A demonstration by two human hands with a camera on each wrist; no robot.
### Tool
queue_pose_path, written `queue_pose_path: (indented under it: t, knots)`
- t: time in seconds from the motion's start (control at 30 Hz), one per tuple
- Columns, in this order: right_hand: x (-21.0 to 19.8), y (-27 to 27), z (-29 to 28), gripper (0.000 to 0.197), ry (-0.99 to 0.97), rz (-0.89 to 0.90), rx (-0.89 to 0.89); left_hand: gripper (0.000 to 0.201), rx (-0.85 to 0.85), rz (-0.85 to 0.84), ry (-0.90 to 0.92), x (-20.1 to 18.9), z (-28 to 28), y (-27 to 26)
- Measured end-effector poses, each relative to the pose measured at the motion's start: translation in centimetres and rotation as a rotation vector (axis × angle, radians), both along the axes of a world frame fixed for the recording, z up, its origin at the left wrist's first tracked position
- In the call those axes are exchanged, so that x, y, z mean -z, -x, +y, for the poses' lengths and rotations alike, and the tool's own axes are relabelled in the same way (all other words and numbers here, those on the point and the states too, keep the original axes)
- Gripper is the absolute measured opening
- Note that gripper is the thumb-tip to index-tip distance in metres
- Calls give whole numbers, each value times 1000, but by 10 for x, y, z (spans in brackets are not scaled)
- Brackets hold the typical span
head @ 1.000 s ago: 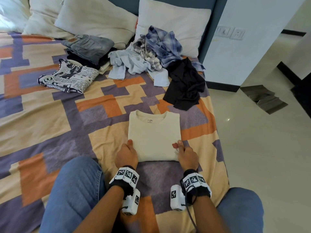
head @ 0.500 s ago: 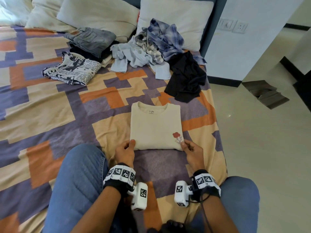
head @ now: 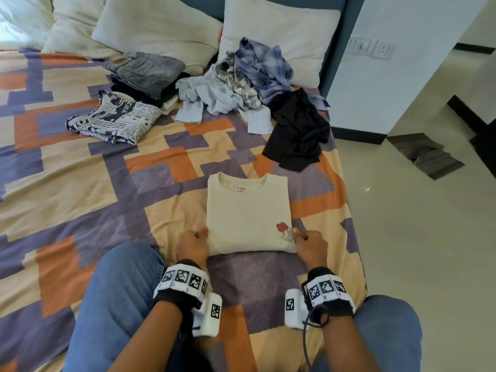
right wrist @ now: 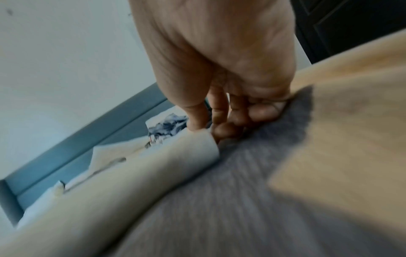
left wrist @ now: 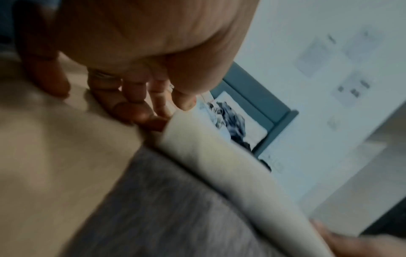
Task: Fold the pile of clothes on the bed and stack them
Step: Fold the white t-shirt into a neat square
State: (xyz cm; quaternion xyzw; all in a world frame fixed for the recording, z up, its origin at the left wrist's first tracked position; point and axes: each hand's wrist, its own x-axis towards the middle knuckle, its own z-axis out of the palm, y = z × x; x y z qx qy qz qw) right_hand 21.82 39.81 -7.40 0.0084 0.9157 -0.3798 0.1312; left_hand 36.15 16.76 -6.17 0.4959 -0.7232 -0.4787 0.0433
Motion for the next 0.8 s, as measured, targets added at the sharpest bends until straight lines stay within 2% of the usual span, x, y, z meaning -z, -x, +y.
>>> queue_pose_path:
  t: [0.13, 0.2, 0.3, 0.4, 0.47, 0.53, 0.63, 0.73, 0.8]
  knots:
    - [-35, 37, -15, 37, 115, 55, -63, 47, -28, 136, 54, -33, -26, 38]
    - [-44, 59, -32, 43, 160, 70, -106, 43, -6, 171, 67, -46, -40, 57]
    - [-37, 97, -62, 48, 87, 3, -119, 42, 49, 91, 4, -44, -64, 89]
    - [-24, 121, -87, 40, 36, -62, -195, 62, 212, -106, 36, -34, -80, 112]
    - [-15, 130, -96, 44, 27, -54, -233, 57, 249, -132, 45, -27, -88, 124]
    - [-4, 135, -94, 41, 83, -44, -217, 48, 199, -85, 16, -22, -96, 127]
    - [8, 142, -81, 36, 266, -145, -76, 39, 9, 18, -63, -5, -106, 124]
    - [-5, 137, -73, 46, 360, -212, -29, 43, -52, 102, -78, 3, -105, 118]
    - [-16, 127, -67, 45, 448, -237, -17, 51, -92, 136, -62, -4, -96, 111]
